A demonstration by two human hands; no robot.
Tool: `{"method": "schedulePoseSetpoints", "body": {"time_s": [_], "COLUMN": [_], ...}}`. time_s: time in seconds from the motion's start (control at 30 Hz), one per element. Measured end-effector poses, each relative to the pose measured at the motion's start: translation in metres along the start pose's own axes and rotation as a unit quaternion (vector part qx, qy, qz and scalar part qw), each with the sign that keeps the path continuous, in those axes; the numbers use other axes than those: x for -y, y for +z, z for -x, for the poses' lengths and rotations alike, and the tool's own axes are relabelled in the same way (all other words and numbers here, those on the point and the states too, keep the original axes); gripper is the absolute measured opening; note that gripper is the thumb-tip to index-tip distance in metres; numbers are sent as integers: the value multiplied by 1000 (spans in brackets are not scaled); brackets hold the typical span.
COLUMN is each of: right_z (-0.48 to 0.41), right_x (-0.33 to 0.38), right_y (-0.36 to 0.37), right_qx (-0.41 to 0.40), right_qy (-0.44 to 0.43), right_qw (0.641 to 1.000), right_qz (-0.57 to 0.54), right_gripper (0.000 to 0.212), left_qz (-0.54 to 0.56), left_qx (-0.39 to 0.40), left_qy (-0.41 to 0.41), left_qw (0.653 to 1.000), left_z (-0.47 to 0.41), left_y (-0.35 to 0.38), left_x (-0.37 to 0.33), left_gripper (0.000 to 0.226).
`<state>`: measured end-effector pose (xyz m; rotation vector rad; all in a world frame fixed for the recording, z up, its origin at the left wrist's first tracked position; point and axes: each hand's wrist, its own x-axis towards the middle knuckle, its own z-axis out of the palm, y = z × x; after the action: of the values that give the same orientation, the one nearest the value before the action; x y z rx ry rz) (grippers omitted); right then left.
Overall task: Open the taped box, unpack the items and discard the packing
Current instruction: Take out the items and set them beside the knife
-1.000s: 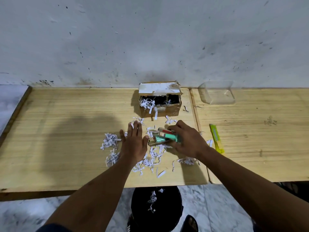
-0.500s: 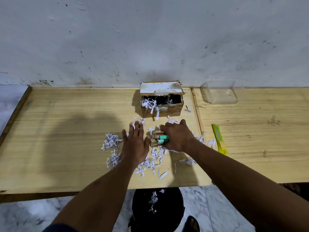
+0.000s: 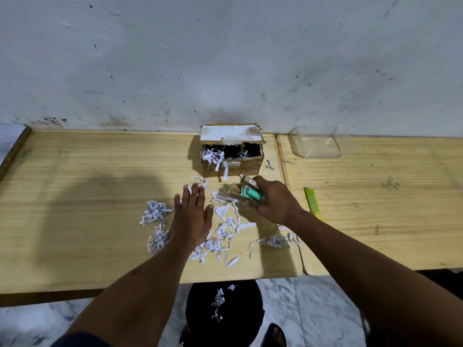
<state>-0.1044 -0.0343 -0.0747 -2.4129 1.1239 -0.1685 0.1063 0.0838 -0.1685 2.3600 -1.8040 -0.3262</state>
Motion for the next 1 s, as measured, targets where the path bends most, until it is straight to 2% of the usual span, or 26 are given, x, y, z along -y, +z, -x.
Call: {"method": "schedulePoseSetpoints", "body": {"time_s": [0.1,0.23,0.33,0.4,0.47,0.57,0.67,0.73,0.93,1.0], "right_z": [14,42,63,74,79,79,75,73,77,77], "right_x": [-31,-93,-136,-155,-168,-175,-172,-167,-162,-160], "right_y": [-20,-43,-56,-58,-58,-52,-47,-43,-17,-10], "right_qx": [-86,-179,-162,-143,-139,-149,-161,-159,-85,-85], "right_qy": [86,252,370,418,453,475,470,463,431,433], "right_qw": [992,951,913,894,876,863,866,870,885,883], "right_qz": [-42,-8,51,75,86,80,57,51,154,157], "right_gripper": [39,38,40,44,40,34,65,77,63,62], "left_qz": [10,7,8,1,-2,3,-1,-1,4,5], "left_qx": [2,-7,-17,-22,-28,-36,-38,-34,-28,-28], "left_qy": [1,2,6,7,10,16,20,15,12,12], "left_qw": [1000,1000,1000,1000,1000,999,999,999,1000,1000], "left_z": [0,-1,-3,-3,-3,-2,-3,-3,-4,-3], "left_y": [-1,-1,0,1,1,1,1,1,2,3], "left_x": [0,1,0,0,-1,0,0,0,2,3], "left_gripper": [65,67,71,72,72,71,71,71,72,71]}}
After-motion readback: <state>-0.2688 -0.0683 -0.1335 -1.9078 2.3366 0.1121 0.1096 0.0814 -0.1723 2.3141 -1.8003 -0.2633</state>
